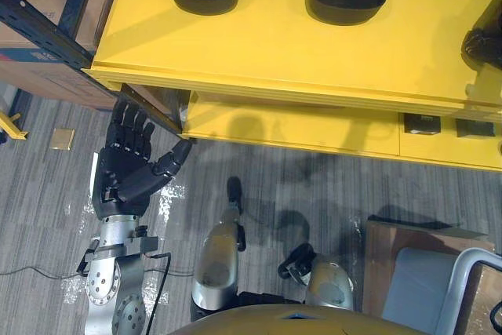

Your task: Walk over and take three plastic housings, then place them on the shelf

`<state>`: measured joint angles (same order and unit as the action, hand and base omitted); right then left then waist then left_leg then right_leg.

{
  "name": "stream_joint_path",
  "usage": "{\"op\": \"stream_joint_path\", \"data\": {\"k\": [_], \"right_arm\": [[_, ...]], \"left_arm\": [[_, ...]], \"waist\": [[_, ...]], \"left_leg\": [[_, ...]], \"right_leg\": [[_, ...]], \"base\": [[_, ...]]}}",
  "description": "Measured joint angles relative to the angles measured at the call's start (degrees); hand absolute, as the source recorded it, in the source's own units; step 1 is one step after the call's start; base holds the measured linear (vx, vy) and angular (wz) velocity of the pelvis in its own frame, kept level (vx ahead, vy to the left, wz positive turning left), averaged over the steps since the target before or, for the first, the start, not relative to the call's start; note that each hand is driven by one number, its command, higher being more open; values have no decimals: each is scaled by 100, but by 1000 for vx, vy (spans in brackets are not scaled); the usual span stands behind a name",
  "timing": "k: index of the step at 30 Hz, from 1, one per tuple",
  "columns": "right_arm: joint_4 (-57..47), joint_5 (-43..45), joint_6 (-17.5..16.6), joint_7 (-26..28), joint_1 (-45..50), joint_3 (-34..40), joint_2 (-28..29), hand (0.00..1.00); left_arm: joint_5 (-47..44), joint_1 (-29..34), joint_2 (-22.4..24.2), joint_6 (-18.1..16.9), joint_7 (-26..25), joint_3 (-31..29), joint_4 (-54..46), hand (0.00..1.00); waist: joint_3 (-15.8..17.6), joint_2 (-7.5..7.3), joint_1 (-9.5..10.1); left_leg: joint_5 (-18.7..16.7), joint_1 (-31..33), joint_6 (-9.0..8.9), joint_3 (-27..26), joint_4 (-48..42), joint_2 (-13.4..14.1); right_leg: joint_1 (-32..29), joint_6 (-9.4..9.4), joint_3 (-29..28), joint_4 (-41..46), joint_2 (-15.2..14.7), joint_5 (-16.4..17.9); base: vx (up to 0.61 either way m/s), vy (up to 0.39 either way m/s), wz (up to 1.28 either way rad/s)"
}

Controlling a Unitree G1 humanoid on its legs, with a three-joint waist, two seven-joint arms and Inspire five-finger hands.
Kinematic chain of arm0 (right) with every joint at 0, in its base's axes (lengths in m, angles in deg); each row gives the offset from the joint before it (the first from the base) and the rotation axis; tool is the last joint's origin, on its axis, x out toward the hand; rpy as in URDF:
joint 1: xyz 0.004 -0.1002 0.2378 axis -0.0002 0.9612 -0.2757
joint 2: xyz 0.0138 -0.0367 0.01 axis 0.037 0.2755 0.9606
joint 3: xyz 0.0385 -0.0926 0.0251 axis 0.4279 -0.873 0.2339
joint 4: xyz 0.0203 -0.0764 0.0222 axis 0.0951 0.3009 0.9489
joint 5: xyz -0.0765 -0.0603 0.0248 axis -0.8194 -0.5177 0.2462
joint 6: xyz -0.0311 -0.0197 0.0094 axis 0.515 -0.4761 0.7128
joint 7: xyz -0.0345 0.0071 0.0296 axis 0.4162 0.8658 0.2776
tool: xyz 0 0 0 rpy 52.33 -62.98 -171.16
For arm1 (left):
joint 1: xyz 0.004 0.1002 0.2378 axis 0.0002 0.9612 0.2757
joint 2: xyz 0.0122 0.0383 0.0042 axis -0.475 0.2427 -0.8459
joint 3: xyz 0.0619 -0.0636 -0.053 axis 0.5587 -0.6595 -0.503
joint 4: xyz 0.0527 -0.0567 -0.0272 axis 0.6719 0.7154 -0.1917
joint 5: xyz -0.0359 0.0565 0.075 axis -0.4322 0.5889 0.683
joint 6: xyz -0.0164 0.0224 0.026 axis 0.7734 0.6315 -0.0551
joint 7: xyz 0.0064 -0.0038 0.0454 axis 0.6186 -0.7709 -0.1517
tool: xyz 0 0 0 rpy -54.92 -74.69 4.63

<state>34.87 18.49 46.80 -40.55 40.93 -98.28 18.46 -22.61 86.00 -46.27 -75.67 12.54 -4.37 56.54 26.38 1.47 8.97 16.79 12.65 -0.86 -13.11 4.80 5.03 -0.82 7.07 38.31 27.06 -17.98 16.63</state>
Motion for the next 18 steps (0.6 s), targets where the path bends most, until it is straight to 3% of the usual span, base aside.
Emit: {"op": "stream_joint_path", "data": {"k": [3, 18], "right_arm": [[-47, -216, -265, -286, 74, -169, -182, 0], [-230, -877, -824, -723, 124, -452, -470, 0]], "left_arm": [[19, 7, -12, -22, -5, 0, 0, 100], [45, 41, -119, -112, -49, 17, 0, 100]], "waist": [[-3, -5, 17], [-10, -36, 25]], "left_leg": [[30, 11, 35, 12, -1, 5], [63, 6, 13, 34, -5, 77]], "right_leg": [[9, 0, 48, -3, 13, 5], [83, 2, 88, -128, 139, 2]], "base": [[10, -50, 3], [2, -43, 0]]}}
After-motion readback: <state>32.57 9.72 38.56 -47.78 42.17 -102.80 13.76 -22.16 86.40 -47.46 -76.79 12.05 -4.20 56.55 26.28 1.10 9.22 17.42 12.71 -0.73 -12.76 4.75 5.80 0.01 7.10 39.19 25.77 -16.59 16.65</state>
